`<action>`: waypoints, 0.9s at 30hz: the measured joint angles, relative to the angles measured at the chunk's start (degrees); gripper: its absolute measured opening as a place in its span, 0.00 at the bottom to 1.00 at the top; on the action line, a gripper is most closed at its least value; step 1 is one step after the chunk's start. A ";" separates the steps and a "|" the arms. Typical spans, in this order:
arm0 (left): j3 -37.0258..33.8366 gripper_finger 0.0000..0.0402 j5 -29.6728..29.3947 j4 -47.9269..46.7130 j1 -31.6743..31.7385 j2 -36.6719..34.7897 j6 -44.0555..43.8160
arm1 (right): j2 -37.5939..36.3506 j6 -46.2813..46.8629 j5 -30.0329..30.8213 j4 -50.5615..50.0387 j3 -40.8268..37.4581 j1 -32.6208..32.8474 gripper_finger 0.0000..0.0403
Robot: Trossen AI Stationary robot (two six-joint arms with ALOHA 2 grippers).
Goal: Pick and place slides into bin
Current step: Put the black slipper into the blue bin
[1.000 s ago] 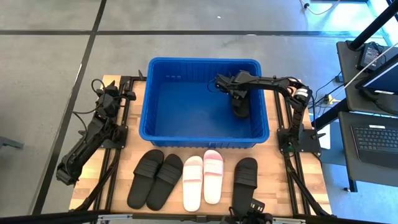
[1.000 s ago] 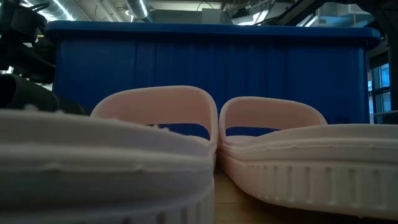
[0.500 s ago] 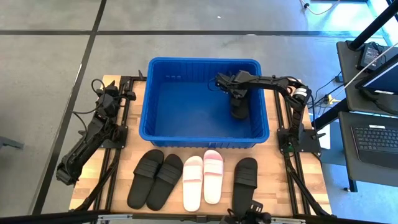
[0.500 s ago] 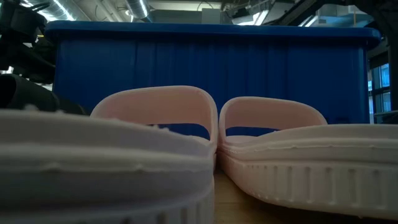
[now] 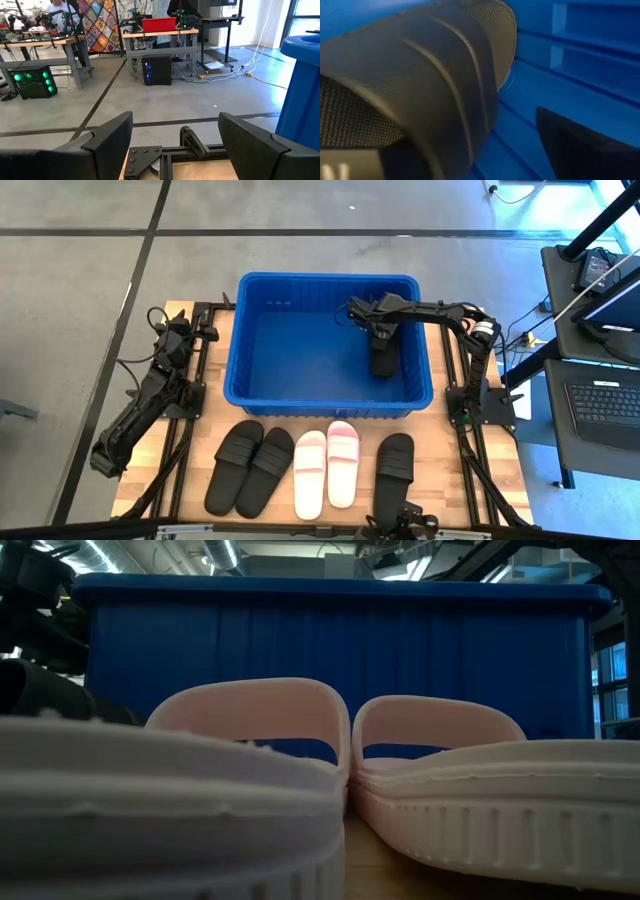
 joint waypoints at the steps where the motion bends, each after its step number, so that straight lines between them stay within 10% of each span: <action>1: 0.00 0.72 0.00 0.02 0.02 0.00 -0.02 | 0.00 -0.09 -0.04 -0.23 0.00 0.00 0.69; 27: 0.00 0.72 0.00 0.01 0.01 0.00 0.00 | -0.20 -1.21 -8.93 -13.57 5.75 1.34 0.76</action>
